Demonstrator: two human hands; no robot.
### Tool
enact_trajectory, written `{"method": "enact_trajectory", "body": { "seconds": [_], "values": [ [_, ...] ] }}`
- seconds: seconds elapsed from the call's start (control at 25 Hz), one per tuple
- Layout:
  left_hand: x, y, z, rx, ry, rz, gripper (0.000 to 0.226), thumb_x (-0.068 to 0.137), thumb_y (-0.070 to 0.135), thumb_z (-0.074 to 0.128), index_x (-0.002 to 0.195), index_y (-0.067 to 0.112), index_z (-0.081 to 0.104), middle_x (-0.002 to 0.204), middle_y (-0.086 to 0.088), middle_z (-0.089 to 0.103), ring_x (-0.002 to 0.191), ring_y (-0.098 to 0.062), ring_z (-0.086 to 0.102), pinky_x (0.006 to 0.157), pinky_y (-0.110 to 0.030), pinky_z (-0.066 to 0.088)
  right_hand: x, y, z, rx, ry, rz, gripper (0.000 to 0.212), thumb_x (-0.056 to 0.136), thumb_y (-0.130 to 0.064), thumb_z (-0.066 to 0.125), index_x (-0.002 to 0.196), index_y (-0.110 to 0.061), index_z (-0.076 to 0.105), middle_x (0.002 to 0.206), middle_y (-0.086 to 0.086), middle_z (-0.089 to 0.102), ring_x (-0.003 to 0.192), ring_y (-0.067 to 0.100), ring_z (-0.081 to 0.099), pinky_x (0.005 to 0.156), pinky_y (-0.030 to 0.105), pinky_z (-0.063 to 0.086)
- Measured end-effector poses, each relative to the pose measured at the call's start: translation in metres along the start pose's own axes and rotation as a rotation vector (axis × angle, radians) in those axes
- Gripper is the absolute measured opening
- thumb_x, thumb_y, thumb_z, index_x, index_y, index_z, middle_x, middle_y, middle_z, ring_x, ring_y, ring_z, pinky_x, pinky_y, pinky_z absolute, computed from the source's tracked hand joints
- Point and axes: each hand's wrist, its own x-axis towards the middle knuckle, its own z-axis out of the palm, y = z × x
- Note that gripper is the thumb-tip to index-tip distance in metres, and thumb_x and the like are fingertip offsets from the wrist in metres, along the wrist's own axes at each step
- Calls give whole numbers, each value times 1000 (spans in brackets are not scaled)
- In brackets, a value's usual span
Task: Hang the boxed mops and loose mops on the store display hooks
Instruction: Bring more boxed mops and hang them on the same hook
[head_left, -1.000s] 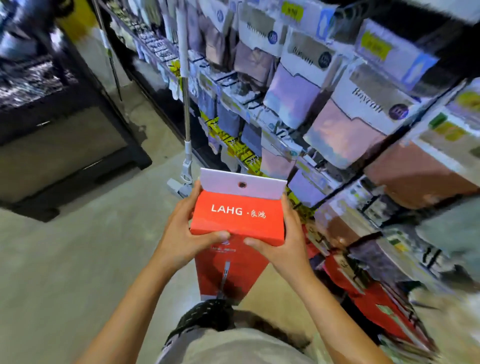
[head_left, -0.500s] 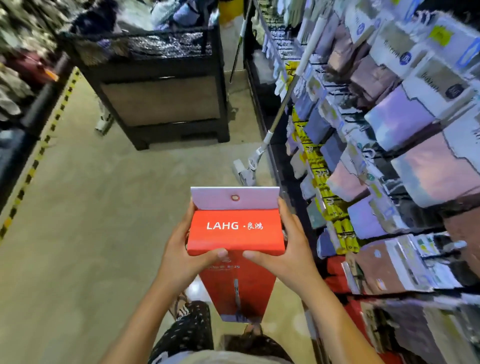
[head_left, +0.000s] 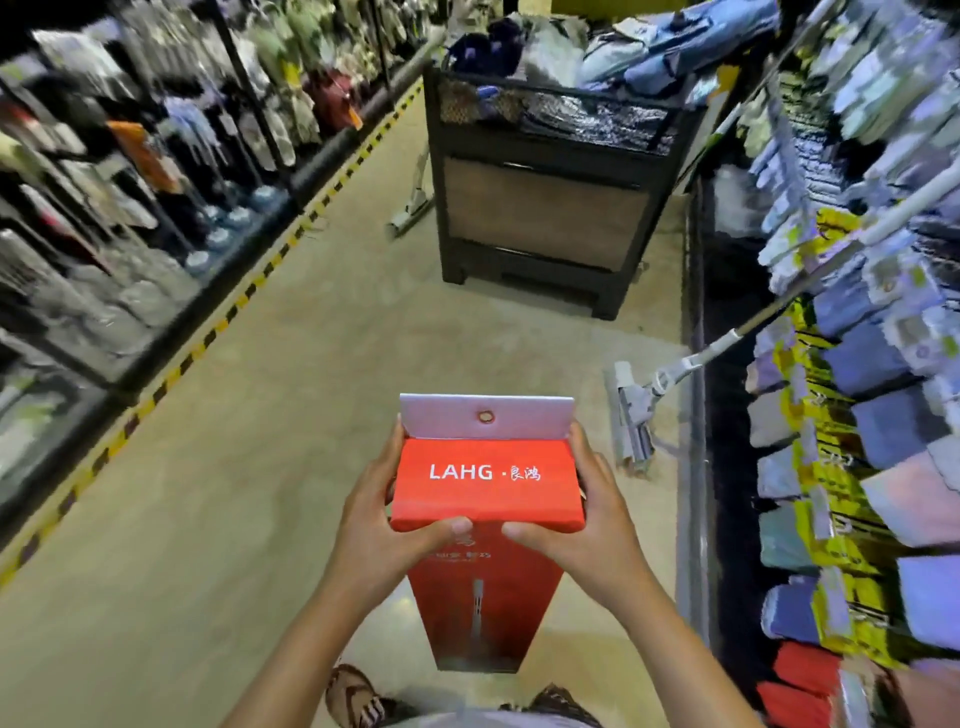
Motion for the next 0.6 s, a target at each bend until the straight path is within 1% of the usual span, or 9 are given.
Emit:
{"method": "enact_trajectory", "body": {
  "seconds": [0.08, 0.16, 0.24, 0.32, 0.44, 0.52, 0.56, 0.6],
  "values": [
    [-10, -9, -52, -18, 91, -8, 103, 45, 49, 82, 135, 53, 33, 121, 10, 66, 100, 3, 66, 76, -9, 50, 13, -20, 48, -1, -68, -24, 116, 44, -75, 77, 140, -65, 12, 120, -20, 44, 114, -11, 47, 93, 21, 45],
    [-21, -19, -106, -17, 184, -16, 99, 47, 50, 83, 131, 65, 33, 116, 19, 68, 100, 4, 66, 75, -8, 50, 23, -42, 100, -3, -149, -55, 118, 43, -79, 75, 142, -63, 12, 121, -25, 42, 115, -13, 46, 90, 13, 42],
    [-36, -29, -158, 10, 268, -38, 98, 46, 55, 83, 127, 75, 31, 118, 15, 66, 103, 0, 65, 79, -13, 51, 32, -63, 152, 11, -222, -105, 114, 44, -78, 76, 139, -66, 15, 119, -33, 42, 115, -14, 46, 86, 4, 40],
    [-51, -41, -200, 39, 329, -59, 101, 46, 60, 82, 130, 75, 28, 122, 9, 62, 107, -4, 64, 87, -24, 52, 38, -79, 197, 57, -284, -137, 107, 45, -75, 78, 135, -69, 21, 115, -40, 42, 114, -14, 48, 85, 0, 38],
    [-83, -63, -268, 56, 444, -82, 104, 47, 63, 82, 134, 72, 25, 122, 9, 61, 110, -7, 62, 94, -38, 53, 39, -104, 275, 99, -400, -187, 105, 45, -73, 79, 135, -67, 25, 114, -41, 44, 114, -14, 48, 85, -1, 37],
    [-110, -73, -308, 73, 553, -108, 106, 46, 67, 82, 135, 71, 24, 122, 11, 61, 110, -6, 62, 94, -40, 53, 35, -126, 323, 85, -499, -237, 109, 46, -74, 79, 138, -64, 22, 116, -37, 44, 115, -13, 47, 86, 1, 39],
    [-124, -76, -325, 79, 610, -121, 108, 45, 68, 81, 136, 70, 23, 121, 11, 60, 110, -6, 62, 94, -40, 53, 33, -136, 345, 78, -557, -258, 111, 46, -74, 79, 140, -62, 22, 119, -34, 45, 116, -11, 48, 88, 5, 43],
    [-137, -79, -340, 84, 666, -131, 108, 44, 70, 81, 136, 70, 23, 121, 13, 60, 110, -6, 62, 94, -39, 53, 31, -146, 365, 78, -618, -274, 112, 47, -73, 80, 142, -59, 23, 121, -28, 47, 116, -7, 51, 91, 13, 46]
  ]
}}
